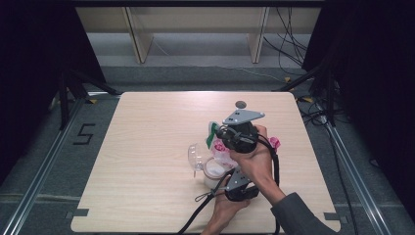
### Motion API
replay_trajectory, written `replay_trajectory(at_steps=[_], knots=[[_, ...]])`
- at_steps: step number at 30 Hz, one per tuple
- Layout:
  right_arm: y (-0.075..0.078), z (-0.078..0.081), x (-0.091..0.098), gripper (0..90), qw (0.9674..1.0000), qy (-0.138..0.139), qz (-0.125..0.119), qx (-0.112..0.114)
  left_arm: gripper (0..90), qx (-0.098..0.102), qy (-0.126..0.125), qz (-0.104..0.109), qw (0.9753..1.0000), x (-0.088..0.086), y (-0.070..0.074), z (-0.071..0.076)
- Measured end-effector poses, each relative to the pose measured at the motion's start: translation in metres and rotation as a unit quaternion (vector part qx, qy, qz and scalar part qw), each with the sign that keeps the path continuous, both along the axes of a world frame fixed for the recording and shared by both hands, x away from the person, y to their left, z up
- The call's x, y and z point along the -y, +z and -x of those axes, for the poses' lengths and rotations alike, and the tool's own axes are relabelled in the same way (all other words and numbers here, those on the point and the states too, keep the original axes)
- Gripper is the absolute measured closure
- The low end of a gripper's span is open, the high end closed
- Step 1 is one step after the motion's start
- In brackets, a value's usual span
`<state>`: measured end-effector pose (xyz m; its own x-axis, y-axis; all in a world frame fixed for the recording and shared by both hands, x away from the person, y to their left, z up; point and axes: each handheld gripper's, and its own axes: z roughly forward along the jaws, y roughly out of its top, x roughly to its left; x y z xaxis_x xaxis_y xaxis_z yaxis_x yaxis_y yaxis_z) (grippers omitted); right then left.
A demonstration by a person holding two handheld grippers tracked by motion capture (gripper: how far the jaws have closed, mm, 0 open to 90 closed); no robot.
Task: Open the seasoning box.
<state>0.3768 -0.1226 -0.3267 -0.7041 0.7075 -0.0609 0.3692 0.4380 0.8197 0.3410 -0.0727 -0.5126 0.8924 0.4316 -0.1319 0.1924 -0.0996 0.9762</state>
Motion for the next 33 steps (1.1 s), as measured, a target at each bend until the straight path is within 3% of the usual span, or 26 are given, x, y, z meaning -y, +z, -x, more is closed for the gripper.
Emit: replay_trajectory(at_steps=[1, 8, 13, 14, 17, 19, 24, 25, 26, 28, 29, 33], knots=[[0.0, 0.001, 0.001, 90.0, 0.9999, -0.004, -0.009, 0.003, 78.8, -0.003, 0.002, 0.008, 1.0, 0.001, -0.001, 0.001], [0.004, 0.002, 0.016, 90.0, 0.9994, -0.002, -0.03, 0.015, 78.5, -0.004, 0.002, -0.002, 1.0, -0.001, -0.001, 0.003], [0.004, 0.004, 0.024, 90.0, 0.9978, -0.019, -0.059, 0.024, 77.7, -0.005, 0.004, -0.007, 1.0, -0.003, 0.0, 0.005], [0.005, 0.003, 0.027, 90.0, 0.998, -0.01, -0.057, 0.025, 77.7, -0.006, 0.004, -0.009, 0.9999, -0.003, 0.0, 0.005], [0.003, 0.004, 0.03, 90.0, 0.9966, -0.023, -0.073, 0.03, 77.7, -0.007, 0.004, -0.01, 0.9999, -0.002, 0.0, 0.005], [0.004, 0.004, 0.035, 90.0, 0.997, -0.016, -0.07, 0.029, 77.5, -0.007, 0.004, -0.012, 0.9999, -0.001, -0.001, 0.005], [0.003, 0.007, 0.042, 90.0, 0.9948, -0.028, -0.094, 0.028, 76.6, -0.013, 0.006, -0.019, 0.9997, -0.003, 0.0, 0.004], [0.004, 0.007, 0.045, 90.0, 0.9952, -0.023, -0.089, 0.035, 76.5, -0.013, 0.006, -0.019, 0.9997, -0.004, 0.0, 0.004], [0.004, 0.009, 0.045, 90.0, 0.9941, -0.029, -0.101, 0.027, 76.5, -0.014, 0.007, -0.014, 0.9998, -0.004, 0.0, 0.004], [0.005, 0.008, 0.049, 90.0, 0.9938, -0.018, -0.104, 0.036, 76.3, -0.016, 0.01, -0.016, 0.9997, -0.004, 0.0, 0.004], [0.006, 0.011, 0.05, 90.0, 0.9925, -0.034, -0.115, 0.022, 76.2, -0.016, 0.01, -0.017, 0.9997, -0.005, 0.001, 0.004], [0.006, 0.013, 0.058, 90.0, 0.9914, -0.032, -0.121, 0.037, 75.4, -0.016, 0.011, -0.019, 0.9996, -0.005, 0.0, 0.005]])
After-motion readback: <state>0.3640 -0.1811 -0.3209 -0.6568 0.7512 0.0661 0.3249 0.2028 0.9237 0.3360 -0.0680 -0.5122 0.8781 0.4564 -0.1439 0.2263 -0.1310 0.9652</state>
